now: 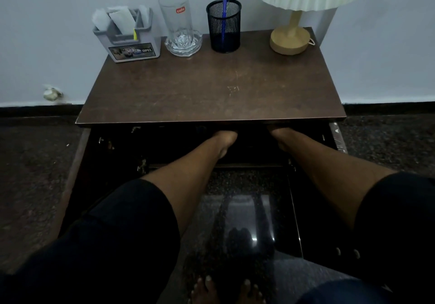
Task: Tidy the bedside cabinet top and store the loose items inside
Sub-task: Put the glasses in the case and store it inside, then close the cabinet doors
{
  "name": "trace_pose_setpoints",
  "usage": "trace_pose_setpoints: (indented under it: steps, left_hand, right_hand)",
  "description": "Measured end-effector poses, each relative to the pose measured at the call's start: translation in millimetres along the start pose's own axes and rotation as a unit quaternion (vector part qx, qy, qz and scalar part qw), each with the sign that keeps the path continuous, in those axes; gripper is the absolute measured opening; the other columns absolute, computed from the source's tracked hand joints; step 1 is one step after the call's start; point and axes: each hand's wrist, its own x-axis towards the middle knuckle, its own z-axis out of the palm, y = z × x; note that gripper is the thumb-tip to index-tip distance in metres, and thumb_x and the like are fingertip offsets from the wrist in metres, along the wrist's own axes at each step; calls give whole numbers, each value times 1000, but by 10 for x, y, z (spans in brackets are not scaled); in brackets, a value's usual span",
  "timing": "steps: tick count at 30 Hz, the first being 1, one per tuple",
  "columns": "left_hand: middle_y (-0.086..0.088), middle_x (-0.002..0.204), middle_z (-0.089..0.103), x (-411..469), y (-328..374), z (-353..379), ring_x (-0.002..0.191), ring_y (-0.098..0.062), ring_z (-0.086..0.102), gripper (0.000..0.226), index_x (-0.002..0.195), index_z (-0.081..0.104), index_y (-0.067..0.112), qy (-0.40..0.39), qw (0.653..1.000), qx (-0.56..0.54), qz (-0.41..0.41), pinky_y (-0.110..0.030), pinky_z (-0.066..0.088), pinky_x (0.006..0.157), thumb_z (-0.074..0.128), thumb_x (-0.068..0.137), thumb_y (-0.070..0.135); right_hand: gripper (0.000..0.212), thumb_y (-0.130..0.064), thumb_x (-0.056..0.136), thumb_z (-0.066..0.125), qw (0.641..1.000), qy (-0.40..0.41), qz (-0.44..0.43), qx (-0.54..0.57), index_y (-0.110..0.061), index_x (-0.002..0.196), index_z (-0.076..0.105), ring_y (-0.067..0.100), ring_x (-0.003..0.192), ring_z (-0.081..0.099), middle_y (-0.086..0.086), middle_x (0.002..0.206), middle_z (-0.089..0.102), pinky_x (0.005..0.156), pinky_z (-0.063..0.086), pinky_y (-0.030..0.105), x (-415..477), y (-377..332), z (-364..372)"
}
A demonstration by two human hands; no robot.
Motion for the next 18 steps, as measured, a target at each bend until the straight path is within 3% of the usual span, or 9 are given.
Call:
trace_pose_setpoints:
  steps: [4,9,13,15,18]
  left_hand:
    - [-19,143,56,-41,24,-24,130,-35,56,41,142,52,1,-10,1000,-6,7,-46,47,110,46,102,8]
    - [-24,129,65,-186,-89,-167,118,-37,64,37,128,61,-4,94,995,-5,24,-47,53,103,50,94,7]
    - [-22,126,65,-503,-244,-393,115,-37,65,45,138,52,-1,110,993,6,37,-48,54,101,55,95,11]
    - [-20,125,66,-665,-266,-590,112,-36,66,45,141,52,4,112,992,25,48,-48,55,100,54,96,9]
    - [-21,114,70,-967,-249,-931,92,-33,68,39,136,58,5,118,990,42,69,-46,57,89,53,97,4]
  right_hand:
    - [46,-14,109,38,1000,3,8,11,0,152,34,33,147,35,18,160,35,121,27,36,-7,8,-7]
    - [46,-17,107,42,996,71,-46,-33,0,149,43,32,146,38,17,157,41,117,30,31,-305,-57,23]
    - [31,-14,90,63,992,114,-53,-3,6,113,69,40,110,66,24,115,71,91,54,40,-640,-12,-17]
    - [31,-18,90,67,993,99,-59,-27,0,115,70,37,110,66,20,115,71,93,55,40,-845,-20,-57]
    - [33,-17,92,66,990,83,-89,-65,-8,124,68,32,119,63,14,124,69,99,48,34,-1219,-64,-114]
